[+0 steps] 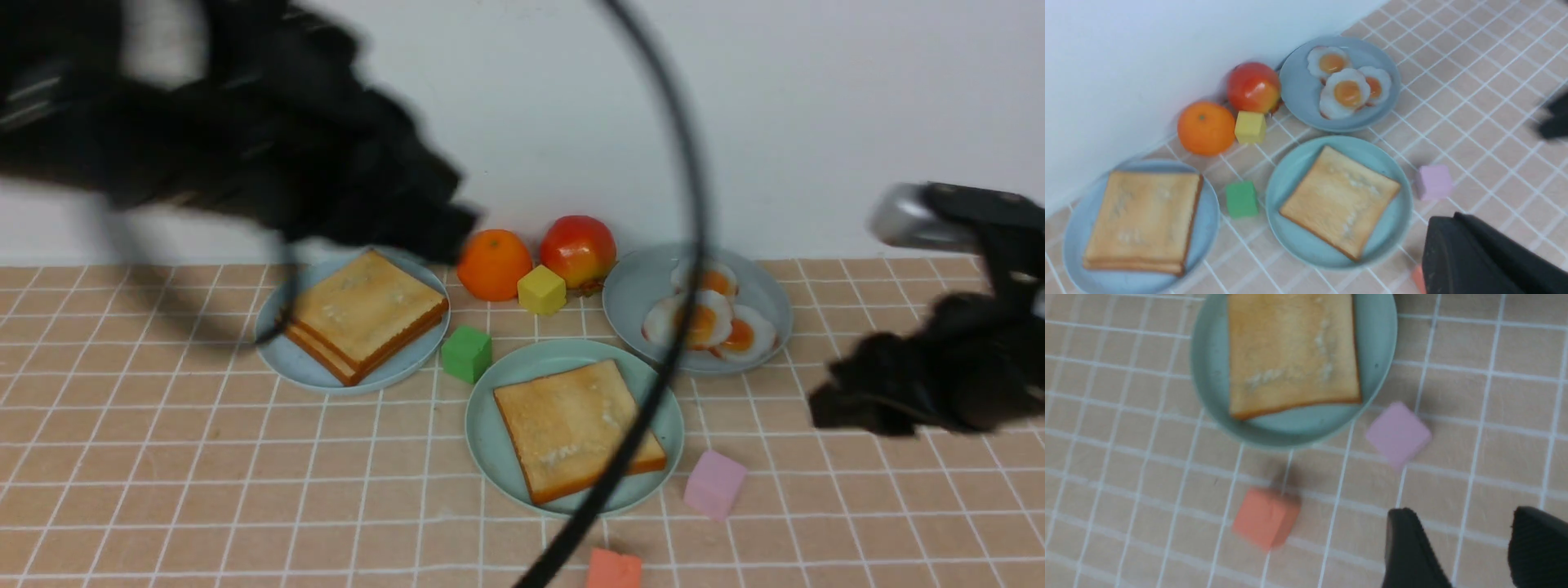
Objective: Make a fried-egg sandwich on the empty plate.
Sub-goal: Use the right arm to grab a fried egg
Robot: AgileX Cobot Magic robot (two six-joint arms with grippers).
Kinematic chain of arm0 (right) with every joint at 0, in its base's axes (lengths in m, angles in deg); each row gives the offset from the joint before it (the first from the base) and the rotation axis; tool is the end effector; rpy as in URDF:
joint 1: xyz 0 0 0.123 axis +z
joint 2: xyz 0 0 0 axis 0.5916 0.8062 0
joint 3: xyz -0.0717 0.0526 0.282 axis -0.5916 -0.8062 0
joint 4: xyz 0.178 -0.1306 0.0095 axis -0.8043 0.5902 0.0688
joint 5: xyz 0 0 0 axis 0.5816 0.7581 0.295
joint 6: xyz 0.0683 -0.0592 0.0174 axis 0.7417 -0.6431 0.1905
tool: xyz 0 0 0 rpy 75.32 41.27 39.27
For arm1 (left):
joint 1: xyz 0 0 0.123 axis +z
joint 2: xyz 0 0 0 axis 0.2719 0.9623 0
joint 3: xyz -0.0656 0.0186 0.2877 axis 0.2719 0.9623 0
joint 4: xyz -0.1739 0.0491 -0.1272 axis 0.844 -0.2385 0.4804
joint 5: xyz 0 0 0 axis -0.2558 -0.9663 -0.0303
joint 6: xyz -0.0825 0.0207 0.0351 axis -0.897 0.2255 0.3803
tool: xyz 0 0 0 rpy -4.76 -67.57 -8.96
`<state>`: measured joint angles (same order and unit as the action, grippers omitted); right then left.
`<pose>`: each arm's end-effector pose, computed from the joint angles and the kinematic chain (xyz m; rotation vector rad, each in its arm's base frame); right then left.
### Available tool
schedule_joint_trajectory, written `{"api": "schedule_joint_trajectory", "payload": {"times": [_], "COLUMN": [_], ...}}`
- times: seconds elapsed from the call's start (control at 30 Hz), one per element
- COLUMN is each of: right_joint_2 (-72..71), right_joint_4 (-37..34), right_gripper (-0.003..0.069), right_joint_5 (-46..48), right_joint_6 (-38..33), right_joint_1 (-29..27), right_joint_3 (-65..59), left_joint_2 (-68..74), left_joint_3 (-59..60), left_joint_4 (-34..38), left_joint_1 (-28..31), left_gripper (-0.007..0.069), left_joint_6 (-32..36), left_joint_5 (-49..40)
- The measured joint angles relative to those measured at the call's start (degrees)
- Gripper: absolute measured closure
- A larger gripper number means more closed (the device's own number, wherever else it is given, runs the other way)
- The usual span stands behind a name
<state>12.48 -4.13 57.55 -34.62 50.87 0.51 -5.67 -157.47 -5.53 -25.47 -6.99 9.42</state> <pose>0.2286 0.0827 0.3071 -0.1586 2.5705 0.4902 0.1478 -0.1246 0.4261 0.7126 1.9909 -0.3964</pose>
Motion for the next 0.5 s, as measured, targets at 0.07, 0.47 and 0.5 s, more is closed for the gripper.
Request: {"api": "schedule_joint_trajectory", "payload": {"times": [0.07,0.47,0.5], "right_joint_2": [6.4,38.0,39.8], "right_joint_4": [-0.1,-0.4,-0.6], "right_gripper": [0.0305,0.0304,0.0304], "right_joint_5": [-0.3,2.5,2.5], "right_joint_6": [-0.1,-3.0,-3.1], "right_joint_1": [-0.9,-7.8,-7.8], "right_joint_3": [5.0,35.3,37.4], "left_joint_2": [-7.2,-35.3,-35.8], "left_joint_3": [7.1,36.0,36.2], "left_joint_4": [0.1,0.0,0.0], "left_joint_1": [0.0,0.0,0.0], "left_gripper": [0.0638,0.0638,0.0638], "left_joint_6": [-1.8,-11.0,-11.1], "left_joint_5": [3.5,25.3,25.8]}}
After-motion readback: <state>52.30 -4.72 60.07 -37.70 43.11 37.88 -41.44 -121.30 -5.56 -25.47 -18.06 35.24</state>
